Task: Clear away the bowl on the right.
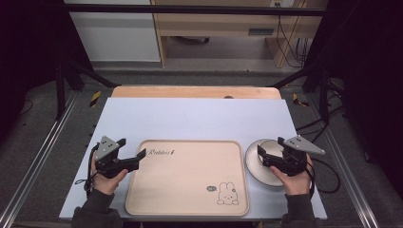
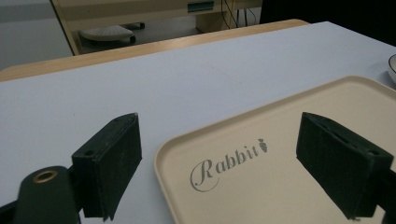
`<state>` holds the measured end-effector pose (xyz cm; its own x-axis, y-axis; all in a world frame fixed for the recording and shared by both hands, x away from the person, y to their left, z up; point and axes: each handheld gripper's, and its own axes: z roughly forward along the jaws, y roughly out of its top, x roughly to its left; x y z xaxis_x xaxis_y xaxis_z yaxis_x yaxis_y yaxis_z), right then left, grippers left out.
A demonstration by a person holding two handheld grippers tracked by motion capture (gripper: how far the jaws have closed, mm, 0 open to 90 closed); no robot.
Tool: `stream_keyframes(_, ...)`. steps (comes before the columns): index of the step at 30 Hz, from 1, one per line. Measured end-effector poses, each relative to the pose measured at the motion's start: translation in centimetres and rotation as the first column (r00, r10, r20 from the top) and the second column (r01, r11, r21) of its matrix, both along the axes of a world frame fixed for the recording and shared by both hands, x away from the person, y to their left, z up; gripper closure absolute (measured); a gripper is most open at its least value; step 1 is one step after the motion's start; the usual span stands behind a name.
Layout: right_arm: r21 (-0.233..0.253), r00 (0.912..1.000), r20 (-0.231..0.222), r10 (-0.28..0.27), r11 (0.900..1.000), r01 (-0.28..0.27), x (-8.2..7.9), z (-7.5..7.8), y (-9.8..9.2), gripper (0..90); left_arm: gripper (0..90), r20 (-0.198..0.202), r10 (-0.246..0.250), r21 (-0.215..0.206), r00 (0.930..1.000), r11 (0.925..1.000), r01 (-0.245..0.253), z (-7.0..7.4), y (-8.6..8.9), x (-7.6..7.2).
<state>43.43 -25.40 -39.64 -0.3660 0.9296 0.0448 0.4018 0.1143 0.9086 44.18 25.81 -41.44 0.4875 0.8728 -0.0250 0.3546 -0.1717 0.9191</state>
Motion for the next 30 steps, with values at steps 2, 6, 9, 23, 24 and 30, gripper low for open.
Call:
stream_keyframes(2,-0.003,0.9999,-0.004,-0.013,1.000,0.013,0.0,-0.1,-0.2,18.2,13.8,-0.001,0.000,0.001,1.0000,1.0000,0.000,0.0,0.0,0.0)
stream_keyframes(6,-0.005,0.9992,-0.014,-0.037,0.999,0.037,0.1,-0.1,-0.7,19.4,13.8,-0.003,-0.001,0.004,1.0000,1.0000,0.001,-0.1,0.0,0.0)
stream_keyframes(9,-0.015,0.9978,-0.019,-0.063,0.998,0.063,0.2,-0.3,-1.1,21.0,13.8,-0.002,-0.002,0.006,1.0000,1.0000,0.002,-0.1,-0.1,0.0)
stream_keyframes(23,-0.064,0.9861,-0.062,-0.154,0.987,0.150,0.6,-1.3,-2.6,26.3,13.8,-0.005,-0.004,0.012,1.0000,0.9999,0.004,-0.1,-0.1,0.1)
stream_keyframes(24,-0.068,0.9851,-0.061,-0.161,0.985,0.157,0.7,-1.3,-2.7,26.6,13.8,-0.005,-0.005,0.012,1.0000,0.9999,0.005,-0.1,-0.1,0.1)
stream_keyframes(30,-0.065,0.9771,-0.083,-0.196,0.979,0.191,0.8,-1.6,-3.4,28.3,13.8,-0.006,-0.003,0.009,1.0000,0.9999,0.003,-0.2,-0.2,0.1)
